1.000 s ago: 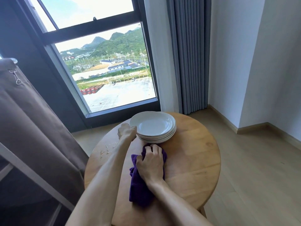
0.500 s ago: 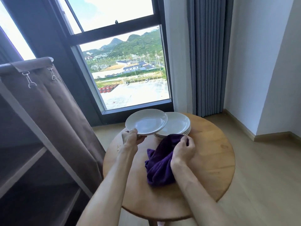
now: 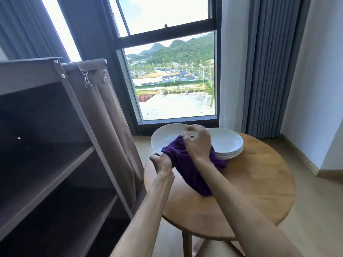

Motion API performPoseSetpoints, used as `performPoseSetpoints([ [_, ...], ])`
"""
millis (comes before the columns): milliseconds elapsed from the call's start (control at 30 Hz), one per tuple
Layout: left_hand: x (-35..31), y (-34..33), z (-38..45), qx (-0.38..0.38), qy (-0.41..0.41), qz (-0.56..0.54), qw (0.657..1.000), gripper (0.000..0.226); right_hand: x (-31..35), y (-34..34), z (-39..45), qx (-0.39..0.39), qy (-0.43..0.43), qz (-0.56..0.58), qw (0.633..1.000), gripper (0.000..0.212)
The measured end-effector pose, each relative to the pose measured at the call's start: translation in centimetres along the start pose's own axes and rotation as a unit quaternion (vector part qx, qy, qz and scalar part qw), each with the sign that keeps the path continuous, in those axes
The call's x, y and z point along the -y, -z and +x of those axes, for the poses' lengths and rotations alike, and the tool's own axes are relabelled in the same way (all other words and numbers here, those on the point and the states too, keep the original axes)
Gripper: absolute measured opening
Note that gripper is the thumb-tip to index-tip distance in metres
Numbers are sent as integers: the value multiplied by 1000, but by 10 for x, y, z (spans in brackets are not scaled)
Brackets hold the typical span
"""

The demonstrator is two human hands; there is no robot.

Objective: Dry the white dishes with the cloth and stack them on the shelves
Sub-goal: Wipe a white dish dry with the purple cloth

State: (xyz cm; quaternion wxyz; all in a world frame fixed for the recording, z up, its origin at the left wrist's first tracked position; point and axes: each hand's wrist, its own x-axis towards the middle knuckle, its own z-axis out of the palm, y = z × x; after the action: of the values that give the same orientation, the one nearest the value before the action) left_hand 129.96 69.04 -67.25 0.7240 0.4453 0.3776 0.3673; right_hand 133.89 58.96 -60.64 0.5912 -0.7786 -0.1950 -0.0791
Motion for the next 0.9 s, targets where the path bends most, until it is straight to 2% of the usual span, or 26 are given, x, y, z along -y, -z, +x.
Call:
performPoseSetpoints([
  [33, 1, 4, -1, -12, 0, -10, 1000, 28, -9, -2, -11, -53, -35, -17, 998, 42],
  [67, 2, 7, -5, -19, -1, -25, 999, 30, -17, -4, -22, -53, -88, -9, 995, 64],
  [133, 5, 12, -9, -21, -9, -56, 998, 36, -25, -14, -39, 23, -194, 80, 977, 107],
  [200, 12, 15, -17, -14, -20, -65, 998, 40, -30, -26, -46, 24, -255, 176, 950, 118],
  [267, 16, 18, -25, -24, -22, -69, 997, 38, -31, -34, -47, -15, -282, 206, 937, 111],
  [333, 16, 25, -31, -48, -32, -77, 995, 40, -34, -40, -43, -34, -300, 227, 926, 92],
  [400, 8, 34, -32, -71, -70, -43, 994, 42, -35, -42, -39, -23, -324, 261, 909, 66],
  [467, -5, 45, -29, -51, -116, 4, 992, 49, -40, -40, -32, 2, -337, 302, 892, 53],
  [600, -43, 62, -21, 38, -146, 92, 984, 51, -46, -41, -26, 46, -381, 365, 848, 57],
  [700, -39, 60, -31, 87, -138, 73, 984, 64, -44, -55, -31, 27, -421, 400, 813, 61],
  [833, -22, 58, -37, 39, -161, 35, 986, 72, -51, -63, -38, 18, -409, 375, 832, 53],
  [900, -28, 67, -34, 54, -156, 23, 986, 66, -56, -56, -34, 28, -367, 372, 852, 41],
])
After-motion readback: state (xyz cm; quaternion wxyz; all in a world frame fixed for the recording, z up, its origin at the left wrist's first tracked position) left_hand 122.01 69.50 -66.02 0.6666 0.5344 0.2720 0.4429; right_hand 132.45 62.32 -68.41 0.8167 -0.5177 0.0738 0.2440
